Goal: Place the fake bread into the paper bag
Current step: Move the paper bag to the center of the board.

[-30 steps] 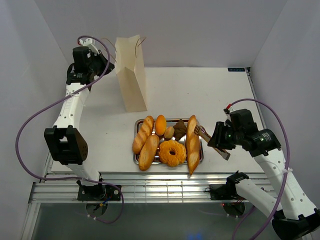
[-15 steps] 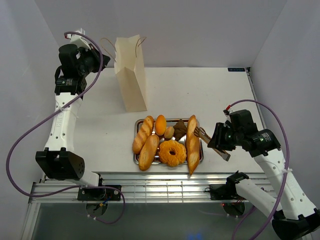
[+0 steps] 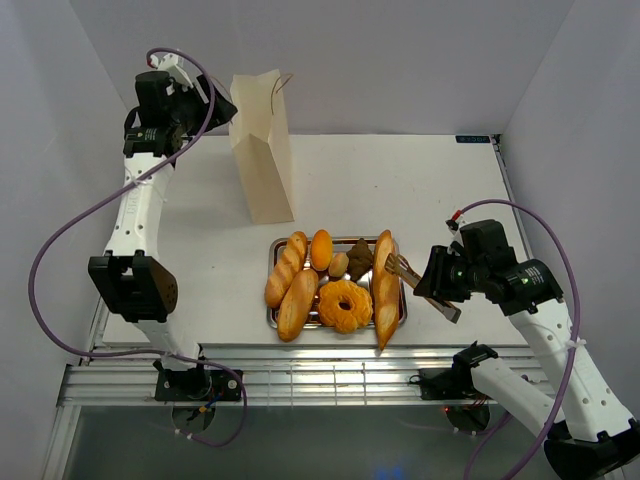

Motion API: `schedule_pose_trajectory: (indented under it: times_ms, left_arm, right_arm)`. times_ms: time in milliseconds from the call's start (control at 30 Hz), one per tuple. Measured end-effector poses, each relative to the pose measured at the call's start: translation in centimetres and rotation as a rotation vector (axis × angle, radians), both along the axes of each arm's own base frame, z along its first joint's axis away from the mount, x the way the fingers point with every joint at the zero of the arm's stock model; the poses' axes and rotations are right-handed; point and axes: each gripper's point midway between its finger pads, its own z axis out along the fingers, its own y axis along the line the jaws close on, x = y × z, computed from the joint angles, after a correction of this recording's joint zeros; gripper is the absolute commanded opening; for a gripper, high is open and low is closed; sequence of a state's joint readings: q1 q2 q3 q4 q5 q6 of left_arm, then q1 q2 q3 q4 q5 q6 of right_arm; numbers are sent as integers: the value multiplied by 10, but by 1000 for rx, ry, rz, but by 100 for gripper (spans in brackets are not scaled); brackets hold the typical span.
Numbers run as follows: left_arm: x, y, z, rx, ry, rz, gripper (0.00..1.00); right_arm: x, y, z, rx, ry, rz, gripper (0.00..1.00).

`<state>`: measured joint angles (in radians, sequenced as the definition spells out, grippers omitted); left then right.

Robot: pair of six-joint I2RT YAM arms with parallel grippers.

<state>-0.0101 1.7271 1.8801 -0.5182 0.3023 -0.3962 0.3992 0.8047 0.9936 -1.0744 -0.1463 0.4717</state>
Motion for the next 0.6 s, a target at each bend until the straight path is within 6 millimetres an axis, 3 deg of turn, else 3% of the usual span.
schedule_pose_trajectory:
  times_ms: [100, 200, 233, 333, 467, 600]
  left_arm:
    - [14, 2, 4, 7, -14, 6, 68]
    - [28, 2, 8, 7, -36, 7, 52]
    - [34, 2, 8, 4, -43, 6, 36]
    - [47, 0, 7, -2, -54, -2, 1]
    - [57, -1, -1, -6, -43, -6, 0]
    - [49, -1, -13, -5, -17, -6, 0]
  right_arm:
    - [-1, 1, 1, 6, 2, 5, 42]
    - [-1, 2, 1, 8, 2, 6, 42]
    - [-1, 1, 1, 8, 2, 6, 42]
    - [0, 1, 0, 3, 1, 2, 42]
    - [2, -5, -2, -26, -5, -18, 42]
    - [1, -10, -5, -53, 2, -33, 42]
